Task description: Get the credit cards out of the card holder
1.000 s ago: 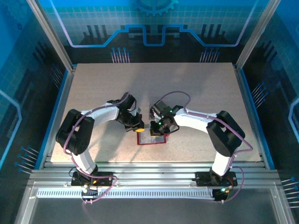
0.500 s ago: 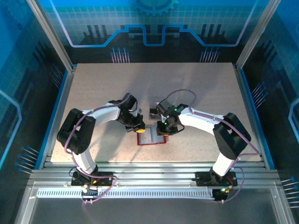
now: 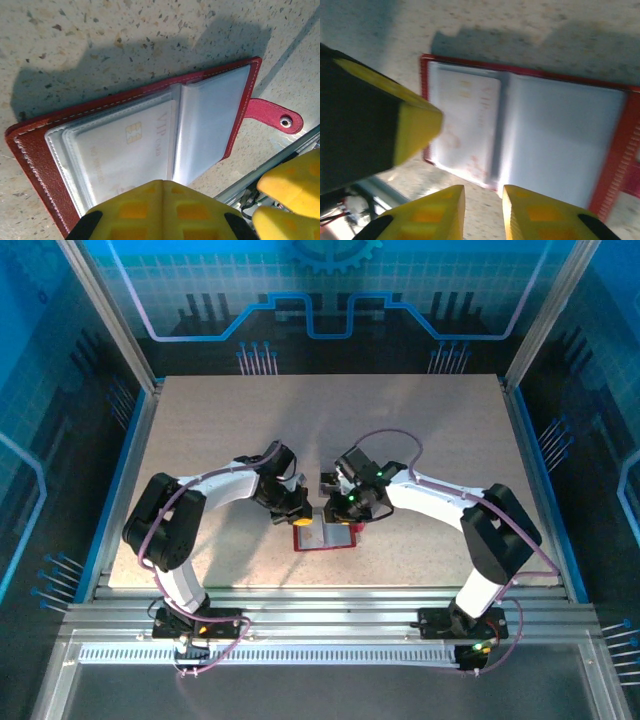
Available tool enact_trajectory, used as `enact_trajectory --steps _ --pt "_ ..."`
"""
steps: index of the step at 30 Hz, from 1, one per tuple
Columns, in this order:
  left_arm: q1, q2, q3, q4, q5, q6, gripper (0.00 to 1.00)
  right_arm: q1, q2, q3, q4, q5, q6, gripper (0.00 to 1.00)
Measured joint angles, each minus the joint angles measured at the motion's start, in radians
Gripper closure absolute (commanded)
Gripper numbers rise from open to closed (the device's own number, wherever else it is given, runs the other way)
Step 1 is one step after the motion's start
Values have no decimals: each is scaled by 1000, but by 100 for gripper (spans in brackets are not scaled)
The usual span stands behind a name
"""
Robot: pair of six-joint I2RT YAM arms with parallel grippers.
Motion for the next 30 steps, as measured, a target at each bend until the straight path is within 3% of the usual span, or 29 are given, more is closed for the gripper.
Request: enact_trajectory --steps 7,30 --pt "-8 9 -10 17 6 0 100 -24 65 -48 163 -118 64 88" --pt "-11 47 -29 16 -5 24 100 -39 153 -63 261 -205 85 82"
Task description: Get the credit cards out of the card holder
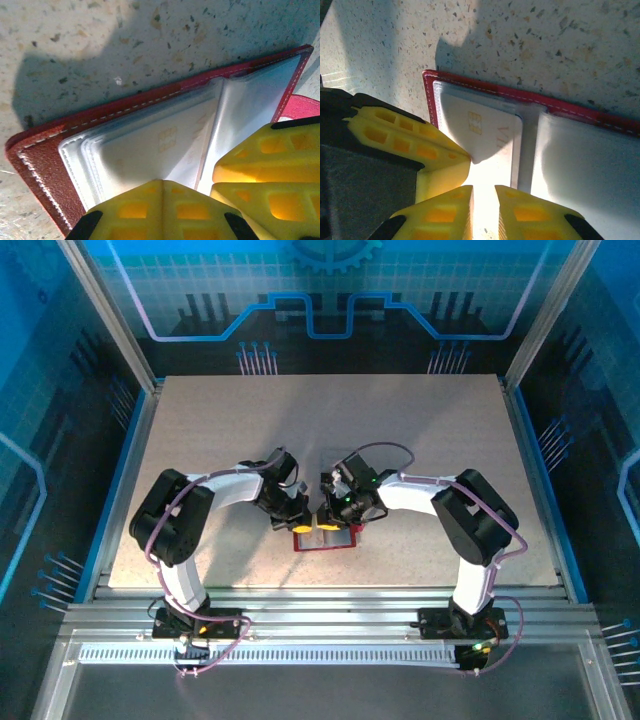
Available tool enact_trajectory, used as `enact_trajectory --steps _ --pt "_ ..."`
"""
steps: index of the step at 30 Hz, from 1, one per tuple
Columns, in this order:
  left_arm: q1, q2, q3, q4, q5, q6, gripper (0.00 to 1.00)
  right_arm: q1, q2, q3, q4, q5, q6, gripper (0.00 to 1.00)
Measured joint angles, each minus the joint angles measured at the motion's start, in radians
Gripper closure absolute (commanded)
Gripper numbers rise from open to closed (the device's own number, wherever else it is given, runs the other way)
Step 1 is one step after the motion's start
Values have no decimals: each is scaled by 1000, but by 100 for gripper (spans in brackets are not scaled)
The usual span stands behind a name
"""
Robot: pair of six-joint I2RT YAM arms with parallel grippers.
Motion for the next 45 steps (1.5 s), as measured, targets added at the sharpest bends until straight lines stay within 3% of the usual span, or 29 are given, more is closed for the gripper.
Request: enact_trajectory --steps 20,32,40,45 --pt "0 0 -6 0 0 0 100 0 24 -13 0 0 -1 82" --pt "0 0 -10 1 0 0 100 0 24 -13 0 0 0 92" --pt "0 0 -10 1 0 0 100 0 24 -19 8 -4 4 83" --pt "0 0 -10 1 0 0 100 0 27 -21 15 -6 12 88"
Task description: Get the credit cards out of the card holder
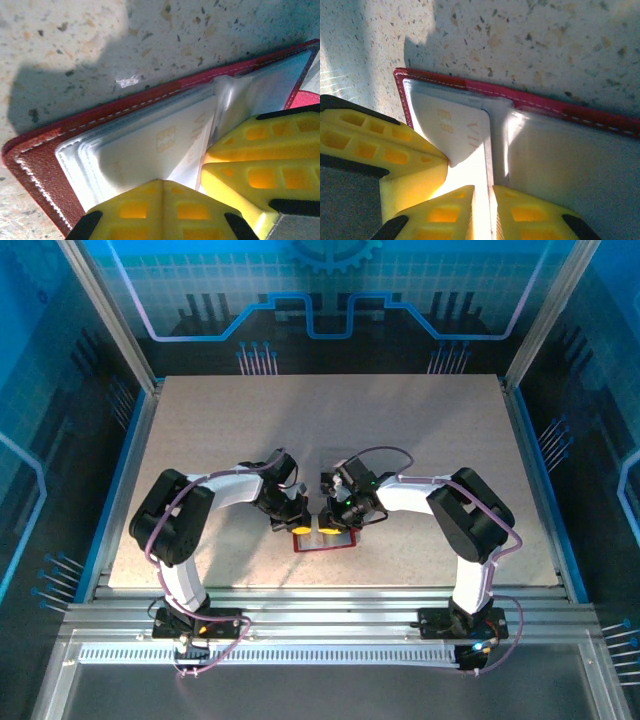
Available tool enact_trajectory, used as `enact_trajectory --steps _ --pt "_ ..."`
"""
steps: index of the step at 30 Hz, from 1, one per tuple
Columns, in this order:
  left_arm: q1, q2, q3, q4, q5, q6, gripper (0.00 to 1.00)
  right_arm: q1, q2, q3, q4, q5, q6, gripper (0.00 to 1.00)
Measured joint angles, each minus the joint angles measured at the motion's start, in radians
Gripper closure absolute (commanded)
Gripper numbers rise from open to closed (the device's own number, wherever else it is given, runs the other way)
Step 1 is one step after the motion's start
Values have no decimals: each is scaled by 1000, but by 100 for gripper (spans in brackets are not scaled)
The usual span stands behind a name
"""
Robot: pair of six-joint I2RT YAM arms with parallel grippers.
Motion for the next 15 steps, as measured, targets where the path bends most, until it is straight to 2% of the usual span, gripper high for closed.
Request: enact_trajectory --steps 7,11,15 --pt "0 0 0 -1 0 0 100 0 0 -11 10 2 3 92" --pt "0 0 0 -1 0 0 100 0 -4 -22 26 2 8 84" --pt "0 0 0 0 0 0 100 -3 -29 -58 63 0 28 83"
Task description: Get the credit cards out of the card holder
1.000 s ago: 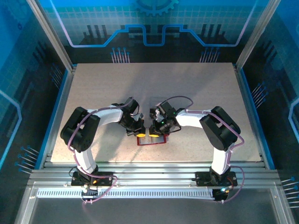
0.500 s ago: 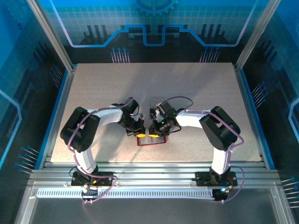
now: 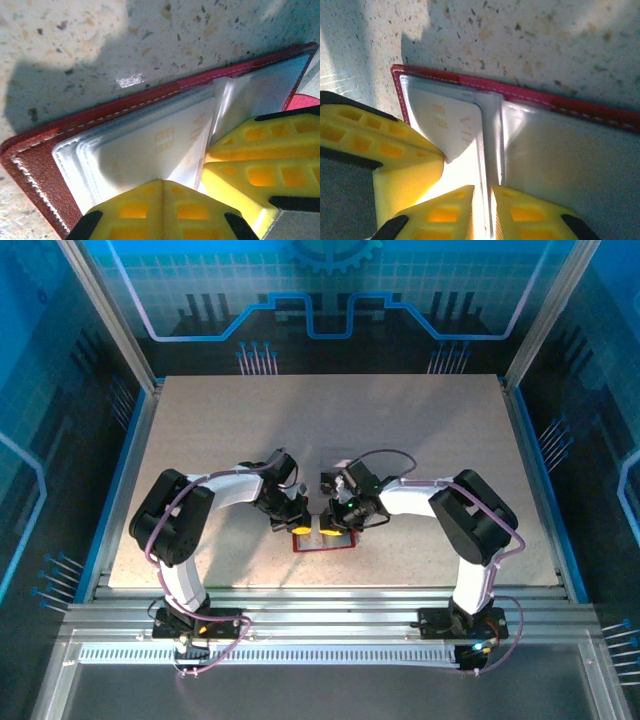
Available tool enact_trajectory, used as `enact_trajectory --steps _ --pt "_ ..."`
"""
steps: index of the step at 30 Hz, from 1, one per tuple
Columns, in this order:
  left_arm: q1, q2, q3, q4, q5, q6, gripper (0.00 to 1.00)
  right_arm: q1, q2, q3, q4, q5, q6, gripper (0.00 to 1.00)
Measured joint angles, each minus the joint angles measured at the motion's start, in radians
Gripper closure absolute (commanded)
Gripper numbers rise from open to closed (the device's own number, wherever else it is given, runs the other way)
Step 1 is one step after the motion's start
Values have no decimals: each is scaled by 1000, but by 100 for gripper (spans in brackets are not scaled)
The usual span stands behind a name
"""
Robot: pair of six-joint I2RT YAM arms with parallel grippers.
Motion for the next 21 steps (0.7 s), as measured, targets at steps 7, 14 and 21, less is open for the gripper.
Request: enact_trajectory --steps 7,14,21 --pt "0 0 0 0 0 0 100 -13 -13 -40 67 -37 47 83" --pt "0 0 0 0 0 0 100 -13 -3 -51 150 -74 95 83" --pt "0 0 0 0 0 0 100 -14 9 -51 166 -76 101 83"
